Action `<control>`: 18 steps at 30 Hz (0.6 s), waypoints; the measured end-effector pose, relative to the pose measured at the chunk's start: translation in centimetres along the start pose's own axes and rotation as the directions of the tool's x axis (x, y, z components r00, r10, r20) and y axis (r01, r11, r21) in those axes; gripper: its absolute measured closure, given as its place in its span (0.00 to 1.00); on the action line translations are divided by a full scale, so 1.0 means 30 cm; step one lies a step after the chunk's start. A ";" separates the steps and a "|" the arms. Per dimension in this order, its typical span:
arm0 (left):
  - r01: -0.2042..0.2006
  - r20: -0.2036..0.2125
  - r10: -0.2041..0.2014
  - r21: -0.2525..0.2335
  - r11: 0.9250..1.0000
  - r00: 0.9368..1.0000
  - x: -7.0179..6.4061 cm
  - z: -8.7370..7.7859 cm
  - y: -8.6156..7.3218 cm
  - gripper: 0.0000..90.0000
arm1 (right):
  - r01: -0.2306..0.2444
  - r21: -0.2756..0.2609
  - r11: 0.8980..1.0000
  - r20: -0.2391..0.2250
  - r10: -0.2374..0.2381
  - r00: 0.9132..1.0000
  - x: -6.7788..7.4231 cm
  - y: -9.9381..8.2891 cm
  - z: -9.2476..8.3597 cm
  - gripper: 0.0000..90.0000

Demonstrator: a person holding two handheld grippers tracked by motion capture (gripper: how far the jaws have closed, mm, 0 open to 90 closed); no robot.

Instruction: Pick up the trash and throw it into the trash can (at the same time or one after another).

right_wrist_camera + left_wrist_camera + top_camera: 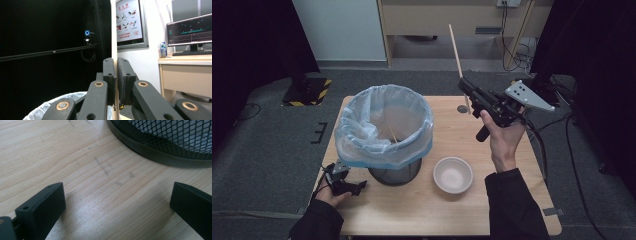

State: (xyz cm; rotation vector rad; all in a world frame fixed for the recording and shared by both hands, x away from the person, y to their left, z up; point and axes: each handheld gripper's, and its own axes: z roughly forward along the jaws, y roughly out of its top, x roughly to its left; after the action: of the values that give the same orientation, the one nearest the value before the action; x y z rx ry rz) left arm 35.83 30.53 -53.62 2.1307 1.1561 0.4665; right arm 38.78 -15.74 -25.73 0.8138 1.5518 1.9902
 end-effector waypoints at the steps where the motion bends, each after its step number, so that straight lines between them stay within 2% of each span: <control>1: 0.000 0.000 0.000 0.000 1.000 1.000 0.000 0.000 0.000 0.00 | 0.001 0.003 1.000 -0.004 -0.001 1.000 0.006 0.003 0.008 0.96; 9: 0.000 0.000 0.000 0.001 1.000 1.000 0.000 0.000 0.000 0.00 | 0.020 0.013 1.000 -0.031 -0.019 0.999 0.050 0.005 0.067 0.96; 10: 0.000 0.000 0.000 0.001 1.000 1.000 0.000 0.000 0.000 0.00 | 0.009 0.005 1.000 -0.039 -0.008 0.999 0.055 0.002 0.075 0.96; 18: 0.001 0.000 -0.001 -0.003 1.000 1.000 0.000 0.001 0.000 0.00 | 0.014 0.024 1.000 -0.054 -0.012 0.998 0.082 -0.019 0.123 0.96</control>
State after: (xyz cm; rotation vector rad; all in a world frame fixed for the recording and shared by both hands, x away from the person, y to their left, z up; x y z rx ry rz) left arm 35.84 30.51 -53.64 2.1272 1.1558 0.4680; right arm 39.68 -11.40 -25.22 0.7638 1.6103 2.0028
